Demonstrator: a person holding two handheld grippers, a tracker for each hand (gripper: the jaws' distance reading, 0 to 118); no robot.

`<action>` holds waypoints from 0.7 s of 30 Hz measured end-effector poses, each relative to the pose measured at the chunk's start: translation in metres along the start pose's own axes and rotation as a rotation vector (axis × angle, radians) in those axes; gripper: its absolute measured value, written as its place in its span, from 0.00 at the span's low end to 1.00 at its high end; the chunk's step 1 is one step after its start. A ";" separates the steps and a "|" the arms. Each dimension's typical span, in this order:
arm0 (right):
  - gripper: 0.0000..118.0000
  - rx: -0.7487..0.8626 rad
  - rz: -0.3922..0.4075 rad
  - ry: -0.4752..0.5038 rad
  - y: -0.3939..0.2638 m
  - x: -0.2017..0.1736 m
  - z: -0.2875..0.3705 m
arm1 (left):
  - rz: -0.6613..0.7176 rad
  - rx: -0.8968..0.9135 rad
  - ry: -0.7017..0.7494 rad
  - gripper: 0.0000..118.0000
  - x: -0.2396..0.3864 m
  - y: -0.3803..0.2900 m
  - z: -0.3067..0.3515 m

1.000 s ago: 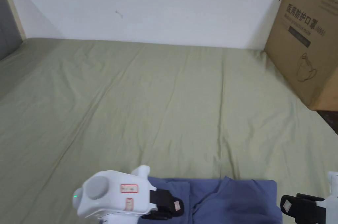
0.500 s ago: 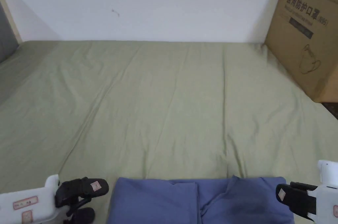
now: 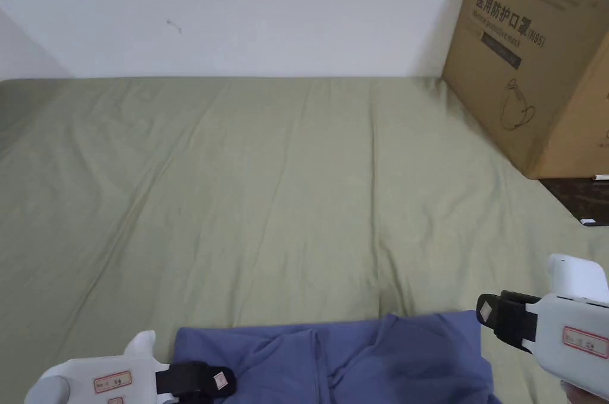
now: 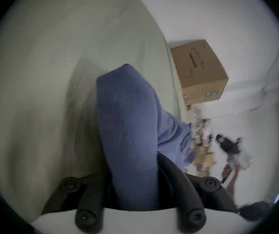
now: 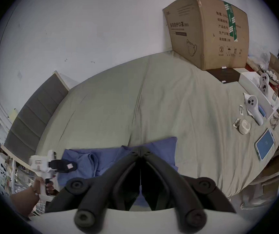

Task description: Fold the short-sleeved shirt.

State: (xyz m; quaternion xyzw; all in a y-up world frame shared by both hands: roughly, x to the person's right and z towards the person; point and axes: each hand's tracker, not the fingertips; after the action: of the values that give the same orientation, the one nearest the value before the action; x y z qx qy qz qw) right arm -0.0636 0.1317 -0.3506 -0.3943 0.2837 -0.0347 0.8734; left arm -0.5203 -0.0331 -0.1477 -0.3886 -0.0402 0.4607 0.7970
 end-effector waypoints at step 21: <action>0.00 0.018 0.143 0.063 -0.011 -0.014 0.015 | -0.213 -0.042 0.280 0.49 0.175 0.001 -0.020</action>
State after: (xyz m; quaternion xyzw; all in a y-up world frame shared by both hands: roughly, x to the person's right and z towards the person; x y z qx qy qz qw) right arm -0.0652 0.1387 -0.3286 -0.3640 0.3383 0.0126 0.8677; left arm -0.4123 0.0892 -0.2140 -0.4591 0.0206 0.3142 0.8307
